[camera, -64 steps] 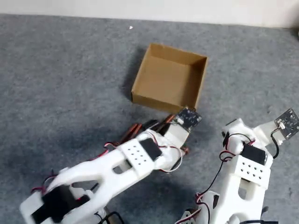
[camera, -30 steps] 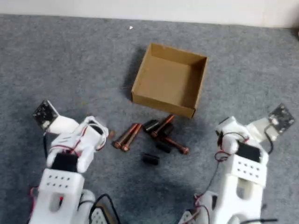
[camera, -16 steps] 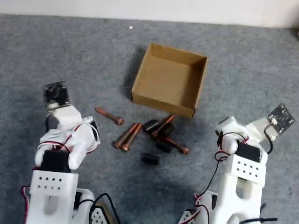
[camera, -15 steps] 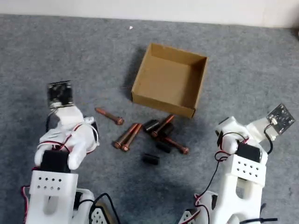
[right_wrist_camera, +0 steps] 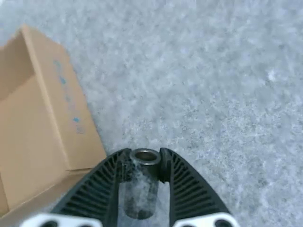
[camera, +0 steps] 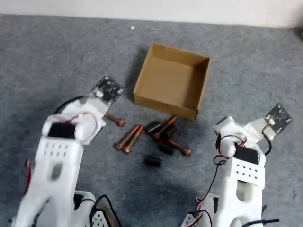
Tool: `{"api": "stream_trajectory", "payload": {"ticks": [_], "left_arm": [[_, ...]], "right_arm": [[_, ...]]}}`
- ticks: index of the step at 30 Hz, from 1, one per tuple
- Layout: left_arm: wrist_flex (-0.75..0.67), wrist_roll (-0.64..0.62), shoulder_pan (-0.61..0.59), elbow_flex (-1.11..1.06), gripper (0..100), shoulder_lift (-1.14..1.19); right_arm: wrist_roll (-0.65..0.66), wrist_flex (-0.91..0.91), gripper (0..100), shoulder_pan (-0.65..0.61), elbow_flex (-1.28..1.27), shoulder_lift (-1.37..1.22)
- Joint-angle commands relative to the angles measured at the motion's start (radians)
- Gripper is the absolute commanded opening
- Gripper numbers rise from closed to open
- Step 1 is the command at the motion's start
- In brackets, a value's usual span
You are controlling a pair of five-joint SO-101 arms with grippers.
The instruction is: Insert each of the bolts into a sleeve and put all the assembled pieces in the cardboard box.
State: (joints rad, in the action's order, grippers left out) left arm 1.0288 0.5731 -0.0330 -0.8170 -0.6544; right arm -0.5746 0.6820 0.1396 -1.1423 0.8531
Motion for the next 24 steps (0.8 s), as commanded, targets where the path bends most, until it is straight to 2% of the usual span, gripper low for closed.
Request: {"api": "stream_trajectory", "payload": {"ticks": [1,4,9,15,24], "left_arm": [[0.043,0.184,0.012,0.22,14,0.292],[0.101,0.282,0.03,0.337,20,0.43],[0.193,0.473,0.087,0.487,19,0.593],[0.204,0.552,0.139,0.628,18,0.785],[0.204,0.609,0.142,0.794,18,1.026]], "right_arm": [[-0.005,-0.039,0.3,-0.025,0.004,0.028],[-0.005,-0.041,0.3,-0.025,0.004,0.028],[-0.005,-0.041,0.3,-0.025,0.004,0.028],[-0.005,-0.041,0.3,-0.025,0.004,0.028],[-0.005,-0.041,0.3,-0.028,0.004,0.028]]}}
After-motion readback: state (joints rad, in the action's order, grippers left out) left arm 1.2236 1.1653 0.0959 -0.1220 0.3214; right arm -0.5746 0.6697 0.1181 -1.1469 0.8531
